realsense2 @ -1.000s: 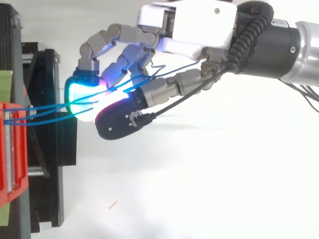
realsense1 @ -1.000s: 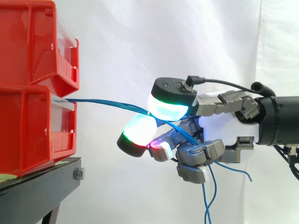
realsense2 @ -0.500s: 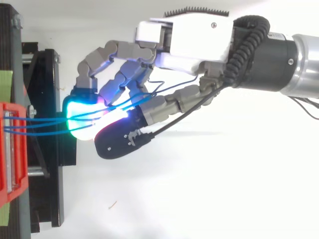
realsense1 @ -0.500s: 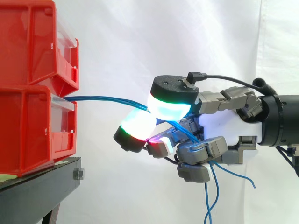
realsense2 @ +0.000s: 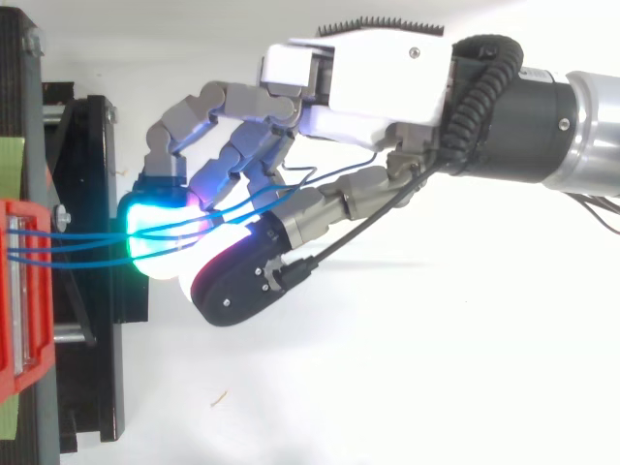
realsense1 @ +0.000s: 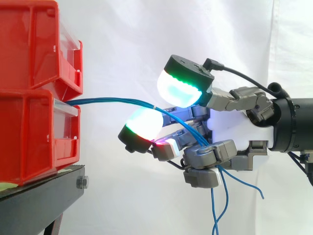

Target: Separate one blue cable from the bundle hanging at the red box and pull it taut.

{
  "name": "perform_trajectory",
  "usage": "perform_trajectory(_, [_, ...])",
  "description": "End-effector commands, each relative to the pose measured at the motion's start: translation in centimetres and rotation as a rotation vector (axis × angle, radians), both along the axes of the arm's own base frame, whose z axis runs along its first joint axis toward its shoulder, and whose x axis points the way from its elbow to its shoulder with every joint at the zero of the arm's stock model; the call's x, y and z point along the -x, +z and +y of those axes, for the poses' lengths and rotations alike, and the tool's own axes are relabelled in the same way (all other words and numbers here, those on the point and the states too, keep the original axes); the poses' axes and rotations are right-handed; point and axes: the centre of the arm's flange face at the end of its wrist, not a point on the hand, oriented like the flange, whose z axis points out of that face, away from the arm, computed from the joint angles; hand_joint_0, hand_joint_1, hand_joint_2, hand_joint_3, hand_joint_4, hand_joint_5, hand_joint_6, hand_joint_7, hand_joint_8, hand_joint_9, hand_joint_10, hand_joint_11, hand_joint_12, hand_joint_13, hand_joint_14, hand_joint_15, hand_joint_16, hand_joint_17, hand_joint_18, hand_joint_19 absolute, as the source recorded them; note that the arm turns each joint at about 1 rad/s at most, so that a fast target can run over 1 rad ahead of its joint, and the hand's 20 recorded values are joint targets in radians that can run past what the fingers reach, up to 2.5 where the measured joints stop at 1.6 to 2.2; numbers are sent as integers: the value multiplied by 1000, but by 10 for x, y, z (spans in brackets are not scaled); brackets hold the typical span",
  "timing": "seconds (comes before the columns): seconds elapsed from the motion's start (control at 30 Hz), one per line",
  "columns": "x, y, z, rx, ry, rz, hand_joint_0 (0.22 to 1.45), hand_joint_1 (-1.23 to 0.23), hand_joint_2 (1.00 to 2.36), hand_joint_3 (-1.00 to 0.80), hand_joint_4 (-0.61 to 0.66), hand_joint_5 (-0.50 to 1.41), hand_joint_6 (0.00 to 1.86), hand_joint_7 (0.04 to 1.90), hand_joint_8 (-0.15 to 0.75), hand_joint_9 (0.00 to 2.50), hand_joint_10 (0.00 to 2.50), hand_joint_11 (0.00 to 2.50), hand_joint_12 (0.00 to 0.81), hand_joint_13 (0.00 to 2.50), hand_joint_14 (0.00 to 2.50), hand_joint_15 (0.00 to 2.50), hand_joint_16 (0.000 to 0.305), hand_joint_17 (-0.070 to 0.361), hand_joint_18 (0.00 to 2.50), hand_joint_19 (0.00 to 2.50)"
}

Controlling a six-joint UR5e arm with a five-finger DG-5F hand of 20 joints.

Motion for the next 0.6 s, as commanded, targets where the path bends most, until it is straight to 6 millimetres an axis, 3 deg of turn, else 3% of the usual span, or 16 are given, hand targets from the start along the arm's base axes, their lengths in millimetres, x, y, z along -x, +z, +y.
perform_trajectory(0.0, [0,0,-1,0,-6,-3,614,-629,1003,-445,132,-188,856,996,274,886,6,1214,299,1103,945,1632,41,92,1094,1193])
perform_trajectory(0.23, [0,0,-1,-5,-6,-4,607,-713,1013,-221,91,-188,875,1031,295,898,4,1222,318,1107,982,1579,46,103,1114,1161])
perform_trajectory(0.57, [0,0,-1,-5,-6,-4,665,-843,1018,-191,70,-214,905,1030,271,884,4,1315,305,1108,774,1702,44,99,1077,1181])
